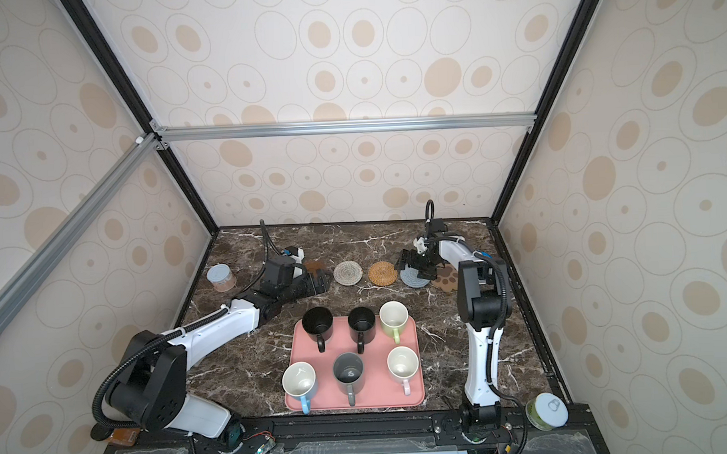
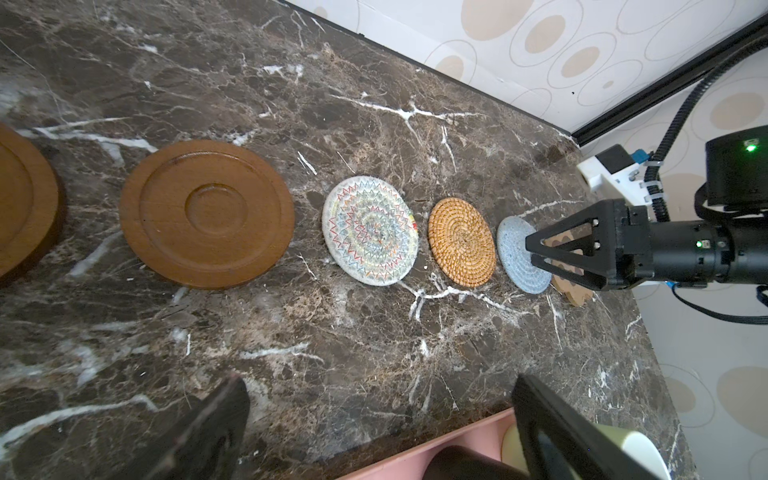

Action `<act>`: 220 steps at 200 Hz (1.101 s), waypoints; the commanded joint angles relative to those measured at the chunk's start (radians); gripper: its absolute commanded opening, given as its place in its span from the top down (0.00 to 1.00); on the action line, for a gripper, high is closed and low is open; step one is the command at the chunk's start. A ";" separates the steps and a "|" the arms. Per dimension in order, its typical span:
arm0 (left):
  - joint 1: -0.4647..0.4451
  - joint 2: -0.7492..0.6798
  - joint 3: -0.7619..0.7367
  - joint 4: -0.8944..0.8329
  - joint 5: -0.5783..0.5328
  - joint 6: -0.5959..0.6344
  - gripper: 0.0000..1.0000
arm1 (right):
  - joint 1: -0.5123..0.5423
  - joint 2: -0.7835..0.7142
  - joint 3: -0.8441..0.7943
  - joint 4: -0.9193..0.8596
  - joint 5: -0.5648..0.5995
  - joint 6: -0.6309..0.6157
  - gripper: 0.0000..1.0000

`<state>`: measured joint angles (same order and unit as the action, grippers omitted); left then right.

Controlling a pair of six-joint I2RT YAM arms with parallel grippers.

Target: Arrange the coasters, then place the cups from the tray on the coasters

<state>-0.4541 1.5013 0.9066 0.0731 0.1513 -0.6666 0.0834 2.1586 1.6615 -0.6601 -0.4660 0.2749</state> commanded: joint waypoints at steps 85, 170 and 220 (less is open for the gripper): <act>0.005 -0.024 -0.013 0.050 -0.004 -0.017 0.00 | -0.008 -0.185 0.002 -0.157 0.144 -0.046 0.00; 0.005 -0.039 -0.044 0.068 0.010 -0.021 0.00 | -0.074 -0.216 -0.238 -0.007 0.080 0.013 0.00; 0.006 -0.044 -0.048 0.063 0.009 -0.028 0.00 | -0.086 -0.152 -0.219 0.002 0.096 0.014 0.00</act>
<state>-0.4541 1.4883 0.8623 0.1196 0.1562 -0.6773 0.0040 1.9633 1.4303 -0.6598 -0.3691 0.2844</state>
